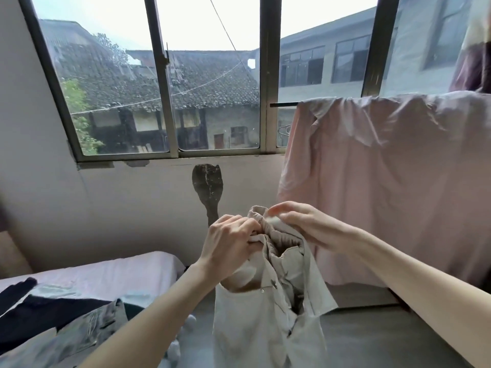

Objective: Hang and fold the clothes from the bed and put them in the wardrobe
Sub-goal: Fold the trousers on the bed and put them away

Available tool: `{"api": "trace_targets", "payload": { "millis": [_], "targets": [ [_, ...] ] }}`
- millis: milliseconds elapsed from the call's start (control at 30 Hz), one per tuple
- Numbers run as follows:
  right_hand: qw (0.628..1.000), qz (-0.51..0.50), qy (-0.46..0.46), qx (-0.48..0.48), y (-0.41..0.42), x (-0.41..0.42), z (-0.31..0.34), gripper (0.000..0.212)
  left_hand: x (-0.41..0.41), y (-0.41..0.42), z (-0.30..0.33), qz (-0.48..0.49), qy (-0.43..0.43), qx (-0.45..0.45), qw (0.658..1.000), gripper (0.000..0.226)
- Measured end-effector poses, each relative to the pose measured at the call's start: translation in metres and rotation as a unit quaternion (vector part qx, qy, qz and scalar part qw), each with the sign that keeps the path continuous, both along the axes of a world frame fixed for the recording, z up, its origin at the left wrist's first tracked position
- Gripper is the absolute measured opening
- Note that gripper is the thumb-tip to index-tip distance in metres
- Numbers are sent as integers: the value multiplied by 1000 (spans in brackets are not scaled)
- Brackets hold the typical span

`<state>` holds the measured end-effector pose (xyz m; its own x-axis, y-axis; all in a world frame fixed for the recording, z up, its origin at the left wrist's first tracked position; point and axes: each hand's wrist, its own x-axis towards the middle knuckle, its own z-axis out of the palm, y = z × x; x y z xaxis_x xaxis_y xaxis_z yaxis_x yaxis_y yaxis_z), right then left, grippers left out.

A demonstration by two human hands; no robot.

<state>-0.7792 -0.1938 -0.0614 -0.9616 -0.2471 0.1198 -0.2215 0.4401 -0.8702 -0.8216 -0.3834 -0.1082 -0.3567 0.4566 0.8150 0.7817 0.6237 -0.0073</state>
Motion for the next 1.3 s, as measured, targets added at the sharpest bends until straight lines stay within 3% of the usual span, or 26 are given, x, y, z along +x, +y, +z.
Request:
{"api": "trace_targets", "payload": {
  "millis": [133,167,300,433,567,700,733,867,900,967,1100,1233,1300],
  "targets": [
    [997,-13,-17,73,-1,6,-8,60,0,12,-4,-18,4,-3,1000,24],
    [996,-31,-8,81,0,6,-12,59,-2,14,-4,-39,10,-5,999,24],
    [989,-122,28,81,8,7,-18,10,-5,24,-2,-138,44,-28,989,33],
    [987,-158,25,-13,12,11,-14,10,-5,34,1,-191,67,-40,978,28],
    [994,-100,-1,-54,6,22,-11,6,-8,37,-2,-103,84,-9,991,48],
    [992,-107,-24,-65,7,22,-15,15,1,33,3,-12,-79,-4,997,90],
    [991,-115,-21,-68,6,21,-16,19,2,32,2,7,-114,-6,993,89],
    [987,-123,46,-95,1,22,-14,23,1,29,-4,35,-122,3,992,64],
    [988,-112,68,-79,1,24,-11,21,1,28,-2,40,-155,7,987,62],
    [991,-88,89,45,4,32,-5,17,0,27,5,52,-193,28,979,59],
    [943,-92,98,305,11,40,-6,39,5,32,18,54,-197,31,978,61],
    [917,-144,68,365,14,43,-6,55,5,30,23,50,-217,56,973,62],
    [906,-140,62,394,16,41,-10,49,5,27,26,46,-222,62,972,64]
  ]
}}
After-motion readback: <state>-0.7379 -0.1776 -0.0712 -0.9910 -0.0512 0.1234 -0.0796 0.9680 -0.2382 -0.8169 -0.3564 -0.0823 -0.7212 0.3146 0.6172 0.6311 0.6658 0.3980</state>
